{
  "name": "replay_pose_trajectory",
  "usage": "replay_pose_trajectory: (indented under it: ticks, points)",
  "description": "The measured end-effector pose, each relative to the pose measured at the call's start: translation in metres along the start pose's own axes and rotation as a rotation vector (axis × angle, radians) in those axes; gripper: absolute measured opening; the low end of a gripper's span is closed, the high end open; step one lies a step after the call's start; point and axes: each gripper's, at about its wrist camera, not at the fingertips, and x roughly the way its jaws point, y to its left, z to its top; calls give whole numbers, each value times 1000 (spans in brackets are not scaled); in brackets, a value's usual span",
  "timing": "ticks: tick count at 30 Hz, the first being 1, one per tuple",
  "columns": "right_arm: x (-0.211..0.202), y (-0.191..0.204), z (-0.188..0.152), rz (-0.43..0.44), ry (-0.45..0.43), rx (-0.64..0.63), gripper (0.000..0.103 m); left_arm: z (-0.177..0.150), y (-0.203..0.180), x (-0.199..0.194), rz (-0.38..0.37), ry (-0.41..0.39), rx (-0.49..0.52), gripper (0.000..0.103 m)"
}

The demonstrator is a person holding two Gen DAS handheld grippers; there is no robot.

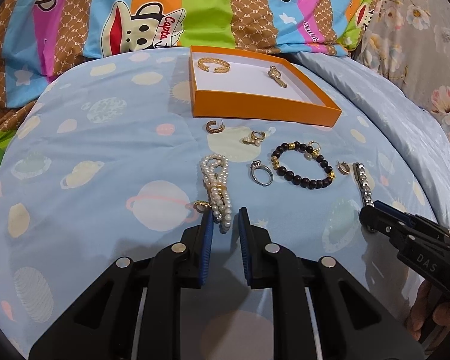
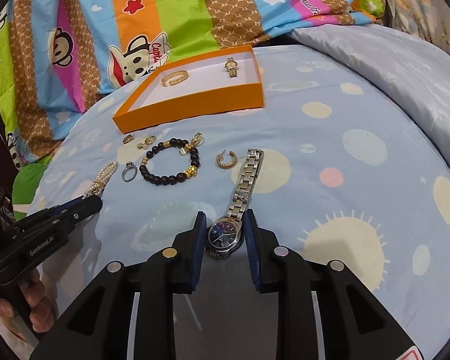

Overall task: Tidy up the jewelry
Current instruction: 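Grasp the pearl bracelet with left gripper while right gripper grasps the silver watch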

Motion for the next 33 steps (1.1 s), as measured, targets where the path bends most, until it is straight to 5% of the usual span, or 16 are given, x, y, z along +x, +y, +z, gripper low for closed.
replay_pose_trajectory:
  ticks: [4,9,12,33]
  points:
    - [2,10,-1,-33,-6,-33,32,2,-3,2,15,-2,-1,17]
    - [1,9,-2,-55,-12,-37,26,3,-4,3,27,-4,-7,17]
    - [-1,2,-2,-22,-14,-6,24,3,-2,2,13,-4,-12,8]
    - [-43,-10,15,63,-103,47,24,0,-8,-37,-85,-48,-66,3]
